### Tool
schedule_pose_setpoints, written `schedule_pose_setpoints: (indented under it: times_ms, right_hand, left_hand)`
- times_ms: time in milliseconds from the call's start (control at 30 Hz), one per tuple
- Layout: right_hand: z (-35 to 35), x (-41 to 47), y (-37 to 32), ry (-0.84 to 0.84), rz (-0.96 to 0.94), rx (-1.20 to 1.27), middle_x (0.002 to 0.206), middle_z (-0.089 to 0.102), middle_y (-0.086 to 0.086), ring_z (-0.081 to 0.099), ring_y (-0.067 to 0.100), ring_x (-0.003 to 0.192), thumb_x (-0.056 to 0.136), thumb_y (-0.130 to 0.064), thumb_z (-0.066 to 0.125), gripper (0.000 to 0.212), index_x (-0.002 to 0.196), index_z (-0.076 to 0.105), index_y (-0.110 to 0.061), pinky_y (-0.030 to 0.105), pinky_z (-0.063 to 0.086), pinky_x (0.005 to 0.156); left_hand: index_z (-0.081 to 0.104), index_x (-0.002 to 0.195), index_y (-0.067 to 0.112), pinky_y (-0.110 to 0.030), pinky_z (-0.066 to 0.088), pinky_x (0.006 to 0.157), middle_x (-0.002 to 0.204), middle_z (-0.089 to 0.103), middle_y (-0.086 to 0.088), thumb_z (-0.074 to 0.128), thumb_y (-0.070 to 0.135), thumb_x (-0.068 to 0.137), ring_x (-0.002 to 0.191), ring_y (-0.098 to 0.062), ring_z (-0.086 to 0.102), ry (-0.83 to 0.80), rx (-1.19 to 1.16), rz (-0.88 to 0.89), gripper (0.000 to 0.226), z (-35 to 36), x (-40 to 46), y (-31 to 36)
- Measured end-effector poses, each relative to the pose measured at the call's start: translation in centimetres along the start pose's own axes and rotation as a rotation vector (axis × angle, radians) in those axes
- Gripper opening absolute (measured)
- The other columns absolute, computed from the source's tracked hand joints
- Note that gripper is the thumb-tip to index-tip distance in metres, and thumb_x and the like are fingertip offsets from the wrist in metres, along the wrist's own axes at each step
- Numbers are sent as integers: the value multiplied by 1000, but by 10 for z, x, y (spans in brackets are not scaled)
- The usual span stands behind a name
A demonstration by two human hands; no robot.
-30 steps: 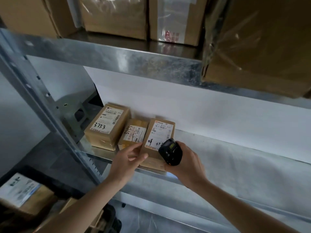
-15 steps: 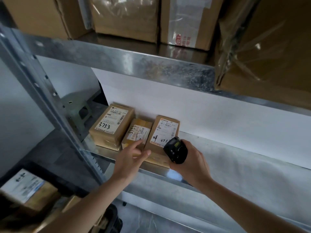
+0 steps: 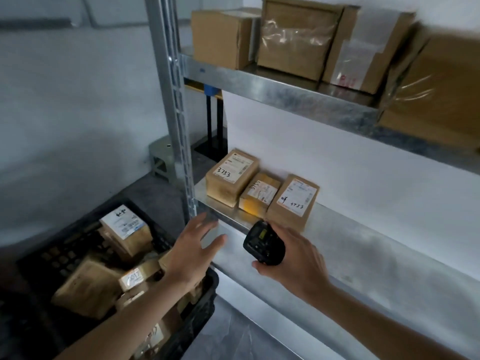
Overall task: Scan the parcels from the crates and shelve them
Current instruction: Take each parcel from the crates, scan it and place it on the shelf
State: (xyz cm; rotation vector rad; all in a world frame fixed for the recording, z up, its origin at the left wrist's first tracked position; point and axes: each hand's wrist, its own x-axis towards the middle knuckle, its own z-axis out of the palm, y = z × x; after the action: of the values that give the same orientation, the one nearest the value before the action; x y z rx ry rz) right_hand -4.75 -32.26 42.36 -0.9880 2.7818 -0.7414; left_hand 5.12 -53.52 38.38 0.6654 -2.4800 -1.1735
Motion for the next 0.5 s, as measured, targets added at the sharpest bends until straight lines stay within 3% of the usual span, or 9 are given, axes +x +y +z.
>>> schedule_pose_setpoints:
  times_ms: [133, 233, 367, 433, 500]
  right_hand:
    - [35, -2, -45, -129, -84, 1, 117, 64, -22, 63, 5, 105, 66, -64, 80, 82, 137, 45, -43, 29, 57, 80]
    - [61, -1, -78, -197, -128, -6, 124, 64, -21, 62, 8, 112, 70, -61, 80, 82, 140, 42, -42, 30, 51, 80]
    - [101, 4, -113, -293, -159, 2, 123, 64, -21, 63, 8, 114, 72, -62, 81, 76, 135, 46, -39, 32, 52, 87]
    - [122, 8, -127, -327, -154, 4, 123, 65, -21, 63, 8, 114, 70, -64, 80, 73, 132, 50, -40, 33, 55, 90]
    - [138, 12, -140, -341, -150, -4, 122, 65, -21, 64, 8, 114, 70, -64, 81, 71, 131, 52, -40, 34, 56, 90]
  left_hand:
    - [52, 142, 32, -28, 46, 103, 132, 64, 14, 63, 51, 93, 124, -6, 58, 50, -17, -144, 55, -43, -34, -38]
    - [45, 147, 32, -36, 50, 100, 127, 64, 18, 58, 62, 90, 118, -7, 61, 82, -10, -239, 66, -74, -60, -67]
    - [50, 143, 33, -33, 56, 85, 117, 68, 19, 61, 59, 90, 90, 2, 68, 176, 13, -340, 60, -106, -91, -109]
    - [54, 141, 30, -33, 55, 88, 112, 71, 16, 62, 56, 90, 98, -1, 67, 202, 34, -377, 58, -119, -102, -128]
    - [58, 138, 29, -36, 53, 95, 121, 70, 12, 65, 53, 89, 113, -10, 65, 235, 35, -418, 55, -132, -109, -143]
